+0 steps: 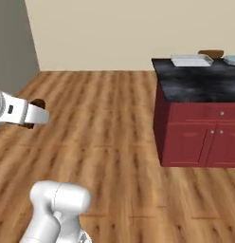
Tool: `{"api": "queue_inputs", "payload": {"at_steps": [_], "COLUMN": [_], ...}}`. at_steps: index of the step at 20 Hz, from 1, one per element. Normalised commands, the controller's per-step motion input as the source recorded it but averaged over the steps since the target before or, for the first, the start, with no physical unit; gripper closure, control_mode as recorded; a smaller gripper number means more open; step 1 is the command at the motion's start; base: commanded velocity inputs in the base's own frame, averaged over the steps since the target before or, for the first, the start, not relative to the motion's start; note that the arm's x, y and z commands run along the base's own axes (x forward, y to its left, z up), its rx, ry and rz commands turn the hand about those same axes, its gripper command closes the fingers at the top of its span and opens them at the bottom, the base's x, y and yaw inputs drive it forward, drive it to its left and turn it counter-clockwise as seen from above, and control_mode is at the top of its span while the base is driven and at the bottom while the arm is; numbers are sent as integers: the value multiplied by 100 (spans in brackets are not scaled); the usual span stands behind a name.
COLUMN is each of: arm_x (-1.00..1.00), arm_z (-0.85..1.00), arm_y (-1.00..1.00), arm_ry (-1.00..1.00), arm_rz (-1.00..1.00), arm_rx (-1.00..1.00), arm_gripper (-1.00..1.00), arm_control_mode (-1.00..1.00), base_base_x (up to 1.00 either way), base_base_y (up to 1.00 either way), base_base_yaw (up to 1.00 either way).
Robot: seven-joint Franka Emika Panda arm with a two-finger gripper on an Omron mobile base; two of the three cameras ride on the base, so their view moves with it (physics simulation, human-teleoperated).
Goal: Place the cold items (sweet potato and peach) from the fridge in one tupperware on the dining counter. Place the warm items (hot dog and kebab skewer) in the stove area in another tupperware.
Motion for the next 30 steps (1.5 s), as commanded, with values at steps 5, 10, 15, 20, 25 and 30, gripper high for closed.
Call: {"api": "queue_inputs", "payload": {"at_steps": [5, 10, 15, 20, 25, 30], "arm_x": [0, 0, 0, 0, 0, 0], "arm_z": [0, 0, 0, 0, 0, 0], "arm_y": [0, 0, 0, 0, 0, 0], "arm_ry": [0, 0, 0, 0, 0, 0], "arm_rz": [0, 0, 0, 0, 0, 0], "arm_rx": [0, 0, 0, 0, 0, 0], "arm_gripper": [100, 100, 100, 100, 100, 100], "arm_control_mode": [100, 100, 100, 100, 100, 100], "base_base_x": [98, 100, 97, 90, 86, 79], "base_base_y": [57, 83, 100, 100, 100, 100], "base_base_yaw": [-54, -47, -44, -43, -44, -47]}}
